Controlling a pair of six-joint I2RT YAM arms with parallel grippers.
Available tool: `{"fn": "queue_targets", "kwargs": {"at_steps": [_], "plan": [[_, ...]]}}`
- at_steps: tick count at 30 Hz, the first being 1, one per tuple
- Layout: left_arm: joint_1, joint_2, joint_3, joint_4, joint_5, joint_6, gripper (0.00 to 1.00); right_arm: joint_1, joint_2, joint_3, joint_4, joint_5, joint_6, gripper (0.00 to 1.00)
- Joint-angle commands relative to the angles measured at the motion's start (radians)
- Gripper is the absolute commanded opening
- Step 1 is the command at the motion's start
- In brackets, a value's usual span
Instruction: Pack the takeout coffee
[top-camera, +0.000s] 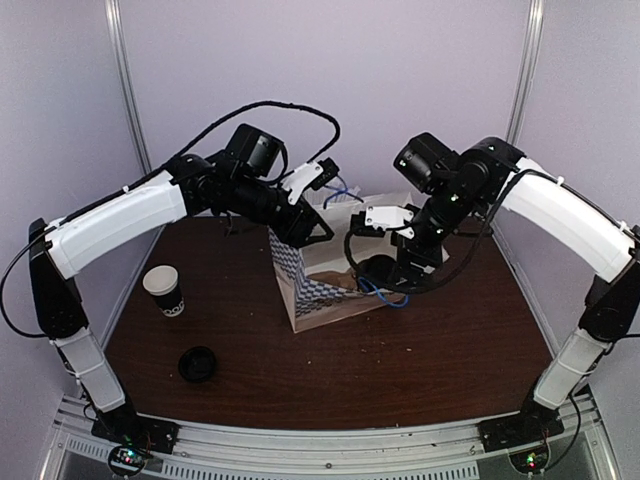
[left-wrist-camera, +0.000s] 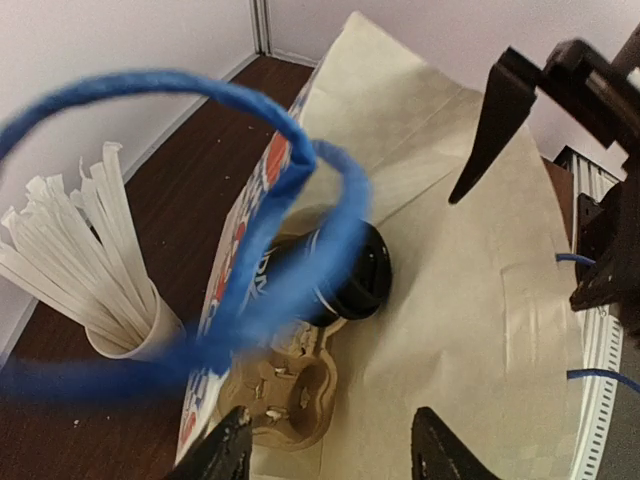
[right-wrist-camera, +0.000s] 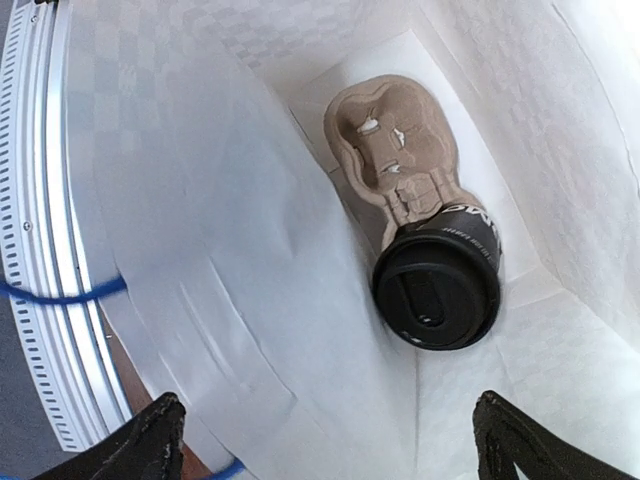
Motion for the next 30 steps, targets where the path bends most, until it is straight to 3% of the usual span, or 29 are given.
{"fn": "queue_targets", "kwargs": {"at_steps": [1,4,12,24,30], "plan": [[0.008,-0.103,-0.103,0.153,0.107,0.028,0.56,-0.011,-0.006,-0.030,0.022,-0.024,-0.021,1.00],[0.008,-0.135,-0.114,0.164,0.162,0.031,0.56,-0.016,0.000,-0.029,0.024,-0.029,-0.020,1.00],[0.008,-0.175,-0.131,0.216,0.084,0.040,0.58,-0.015,-0.012,-0.030,0.018,-0.039,-0.025,1.00],[-0.011,-0.025,-0.002,0.045,0.024,0.133,0.63,-0.016,-0.026,-0.049,0.017,-0.056,-0.026,1.00],[-0.018,0.036,0.063,-0.017,-0.084,0.170,0.48,-0.016,-0.028,-0.045,0.012,-0.062,-0.028,1.00]]}}
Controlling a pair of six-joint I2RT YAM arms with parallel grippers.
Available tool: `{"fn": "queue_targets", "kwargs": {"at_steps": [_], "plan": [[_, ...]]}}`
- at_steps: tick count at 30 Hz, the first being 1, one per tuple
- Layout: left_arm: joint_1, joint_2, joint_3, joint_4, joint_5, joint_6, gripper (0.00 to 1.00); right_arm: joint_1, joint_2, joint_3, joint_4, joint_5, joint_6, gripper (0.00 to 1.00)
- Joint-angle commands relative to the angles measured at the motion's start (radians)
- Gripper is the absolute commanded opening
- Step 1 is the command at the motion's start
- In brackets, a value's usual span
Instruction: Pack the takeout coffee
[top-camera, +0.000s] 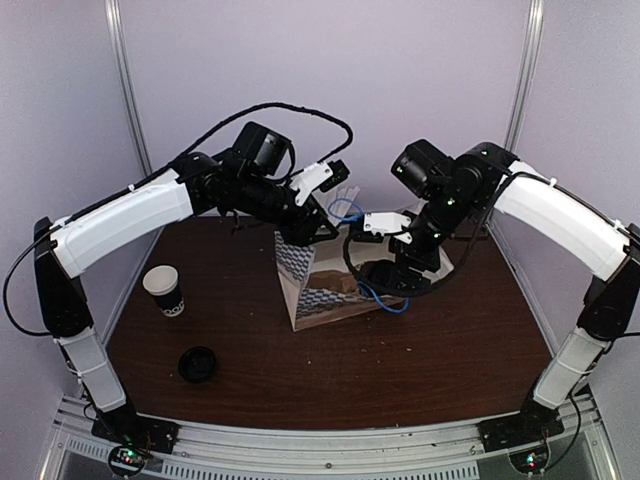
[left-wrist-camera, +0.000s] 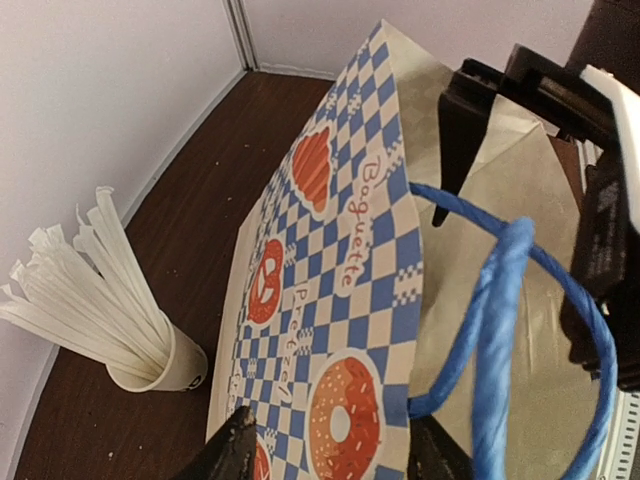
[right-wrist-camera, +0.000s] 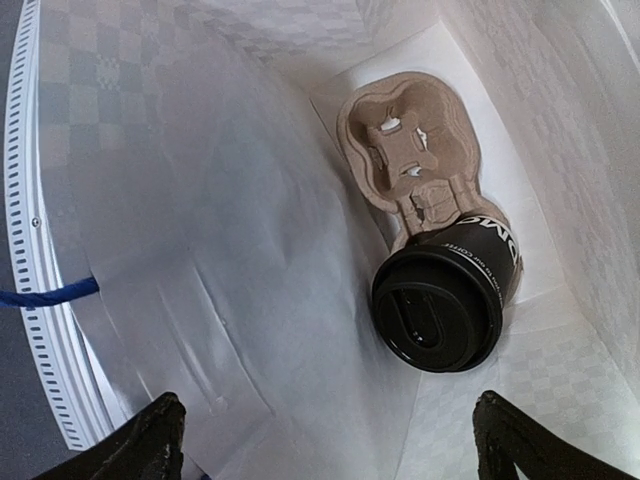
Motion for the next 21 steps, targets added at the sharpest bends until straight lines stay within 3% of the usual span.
{"fn": "queue_targets", "kwargs": {"at_steps": [1,5,8,14,21], "plan": [[-0.008,0.028,0.063,-0.035,-0.081,0.058,0.43,-0.003,-0.032,-0.007,-0.005,-0.019,-0.017,1.00],[-0.009,0.026,0.060,-0.035,-0.042,0.078,0.14,-0.008,-0.065,0.013,-0.036,-0.037,-0.038,1.00],[-0.016,0.009,0.038,-0.023,-0.010,0.088,0.01,-0.036,-0.114,0.053,-0.069,-0.081,-0.062,1.00],[-0.051,-0.031,-0.002,0.002,0.010,0.077,0.00,-0.199,-0.194,0.180,-0.169,-0.257,-0.111,1.00],[-0.109,-0.064,-0.037,0.007,-0.013,0.055,0.00,-0.425,-0.235,0.099,-0.089,-0.291,-0.068,1.00]]}}
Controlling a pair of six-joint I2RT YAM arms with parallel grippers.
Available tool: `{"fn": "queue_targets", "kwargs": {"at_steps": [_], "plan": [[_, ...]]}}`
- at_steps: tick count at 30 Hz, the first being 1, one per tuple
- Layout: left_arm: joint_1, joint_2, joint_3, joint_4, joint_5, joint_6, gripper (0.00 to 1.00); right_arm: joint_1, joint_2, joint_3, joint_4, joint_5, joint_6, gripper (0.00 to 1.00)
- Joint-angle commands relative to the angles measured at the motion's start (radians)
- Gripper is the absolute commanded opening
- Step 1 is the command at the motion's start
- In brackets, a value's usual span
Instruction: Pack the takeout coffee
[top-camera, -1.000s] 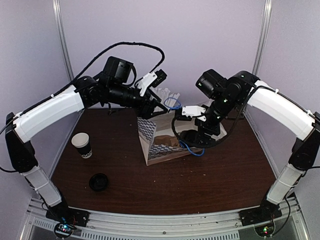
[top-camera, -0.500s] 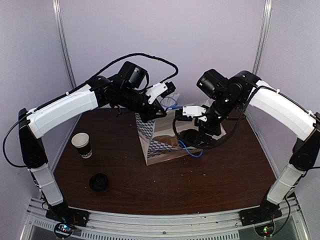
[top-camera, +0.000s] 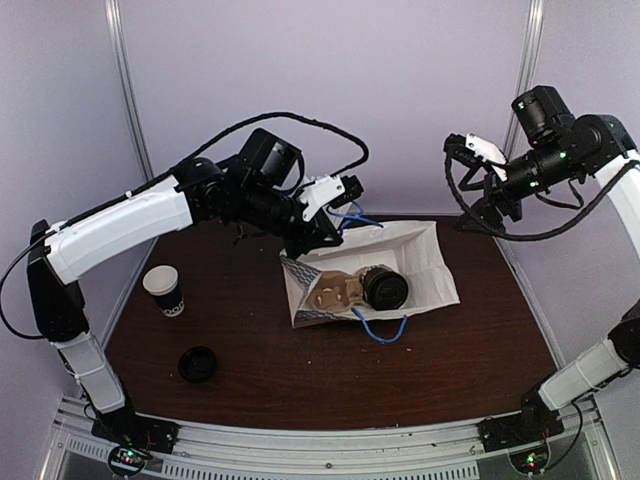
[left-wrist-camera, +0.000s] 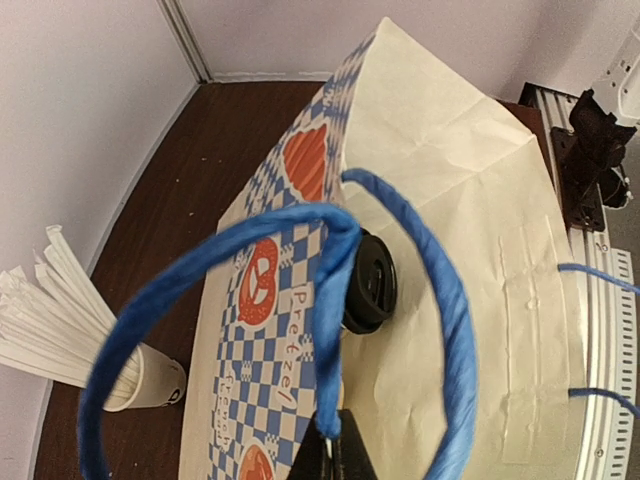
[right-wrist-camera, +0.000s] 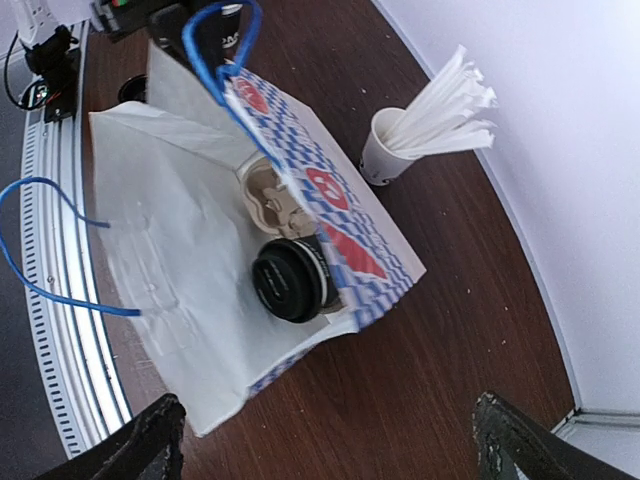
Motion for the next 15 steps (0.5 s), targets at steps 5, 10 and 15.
{"fn": "queue_targets", "kwargs": {"at_steps": [5,10,15], "plan": [[-0.052,-0.083,-0.071,0.037,-0.017,-0.023,0.00,-0.104,-0.005,-0.067,-0.061,-0.283,-0.054,0.99],[-0.053,-0.094,-0.089,0.051,-0.026,-0.036,0.00,-0.091,0.000,-0.104,-0.106,-0.338,-0.103,0.96],[-0.014,-0.057,-0.036,0.001,-0.024,-0.081,0.00,-0.020,-0.003,-0.084,-0.156,-0.398,-0.120,0.95]]}}
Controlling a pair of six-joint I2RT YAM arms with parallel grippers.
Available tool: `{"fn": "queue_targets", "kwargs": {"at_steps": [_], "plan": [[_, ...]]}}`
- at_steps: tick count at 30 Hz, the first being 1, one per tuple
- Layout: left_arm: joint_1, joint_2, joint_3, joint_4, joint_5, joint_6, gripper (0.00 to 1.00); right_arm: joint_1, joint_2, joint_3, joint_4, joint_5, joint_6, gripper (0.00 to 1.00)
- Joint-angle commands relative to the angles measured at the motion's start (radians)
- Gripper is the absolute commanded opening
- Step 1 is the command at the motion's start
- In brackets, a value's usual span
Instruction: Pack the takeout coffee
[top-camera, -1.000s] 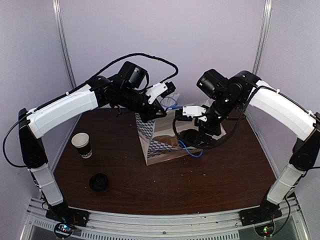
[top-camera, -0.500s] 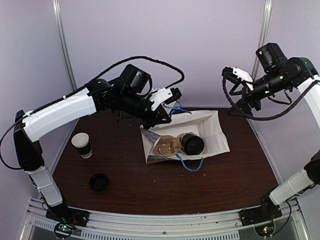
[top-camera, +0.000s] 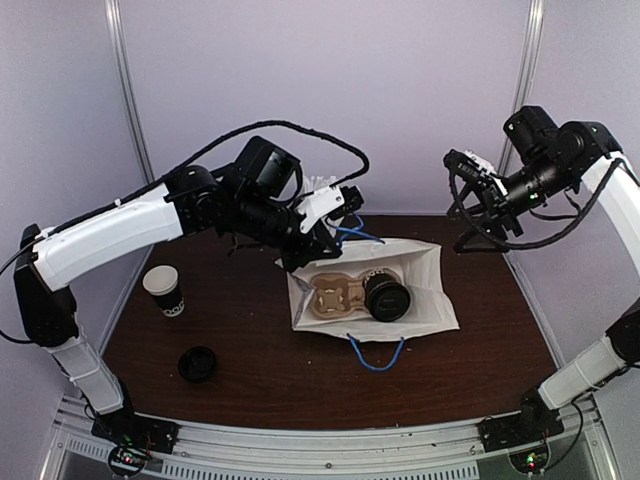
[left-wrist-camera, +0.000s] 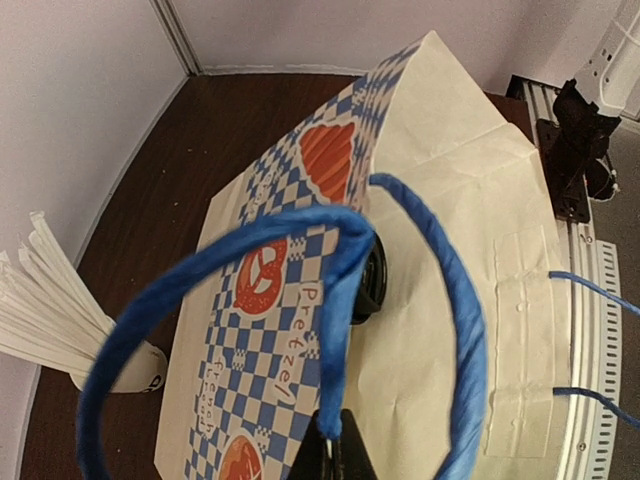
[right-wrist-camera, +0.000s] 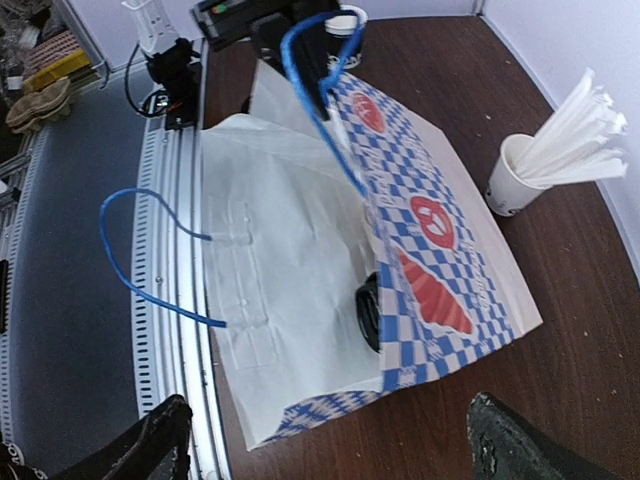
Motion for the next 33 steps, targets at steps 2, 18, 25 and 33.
{"fn": "queue_targets", "kwargs": {"at_steps": [2,18,25,33], "plan": [[0.078,0.018,0.050,-0.005,0.042,-0.077,0.00,0.112,-0.009,0.004,-0.066,-0.066,-0.032,0.95],[0.234,0.079,0.044,0.057,0.243,-0.151,0.00,0.423,0.117,-0.072,0.196,0.497,0.037,0.93],[0.250,0.070,0.032,0.064,0.267,-0.147,0.00,0.424,0.152,-0.065,0.249,0.581,0.015,0.88],[0.252,0.067,0.029,0.062,0.281,-0.145,0.00,0.426,0.152,-0.038,0.268,0.600,0.007,0.83]]}}
